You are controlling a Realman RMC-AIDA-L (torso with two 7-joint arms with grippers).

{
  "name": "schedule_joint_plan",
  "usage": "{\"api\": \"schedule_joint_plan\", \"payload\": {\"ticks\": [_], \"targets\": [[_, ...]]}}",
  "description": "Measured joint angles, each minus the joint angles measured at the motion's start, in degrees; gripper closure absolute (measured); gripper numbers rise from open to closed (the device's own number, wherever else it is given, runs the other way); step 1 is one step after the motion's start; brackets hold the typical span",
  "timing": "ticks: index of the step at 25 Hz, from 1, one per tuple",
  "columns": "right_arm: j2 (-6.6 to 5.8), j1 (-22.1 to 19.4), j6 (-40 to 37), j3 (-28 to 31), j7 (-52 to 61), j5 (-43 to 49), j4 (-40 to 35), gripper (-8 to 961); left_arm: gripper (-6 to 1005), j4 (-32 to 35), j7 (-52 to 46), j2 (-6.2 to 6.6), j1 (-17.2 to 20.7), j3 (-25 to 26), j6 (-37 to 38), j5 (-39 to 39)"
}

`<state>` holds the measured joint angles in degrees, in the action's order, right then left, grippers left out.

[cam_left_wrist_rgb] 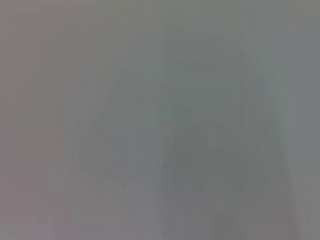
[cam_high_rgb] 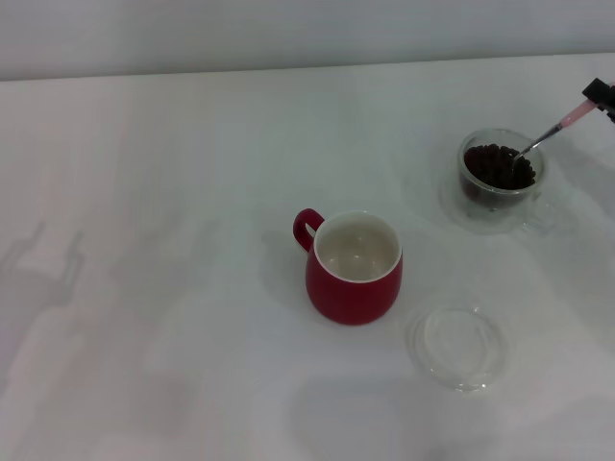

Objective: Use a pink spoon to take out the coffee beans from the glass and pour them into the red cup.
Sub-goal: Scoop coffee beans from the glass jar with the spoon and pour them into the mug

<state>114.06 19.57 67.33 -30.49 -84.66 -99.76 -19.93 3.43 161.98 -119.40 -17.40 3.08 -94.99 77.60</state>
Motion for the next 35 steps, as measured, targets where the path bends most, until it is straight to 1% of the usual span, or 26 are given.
{"api": "schedule_joint_plan", "payload": {"ticks": [8,16,24,35], "targets": [[-0.69,-0.15,0.22,0.00,1.31,-0.63,-0.02,802,522,0.00,0.00,0.05,0.00,0.00,0.23,0.19],[-1.02,-0.15,0.24,0.70,2.89,-0.78,-0.02,802,522,0.03,0.00,0.12,-0.07,0.00,0.34,0.21],[-1.47,-0.23,-1.44,0.70,7.86,-0.45,-0.02,802,522,0.23,0.00,0.14,-0.35,0.00,0.34,0.21],[-2.13,-0.69,-1.14,0.70,14.44,-0.43,-0.02,802,522,0.27,0.00,0.13,-0.48,0.00,0.34,0.08]]}}
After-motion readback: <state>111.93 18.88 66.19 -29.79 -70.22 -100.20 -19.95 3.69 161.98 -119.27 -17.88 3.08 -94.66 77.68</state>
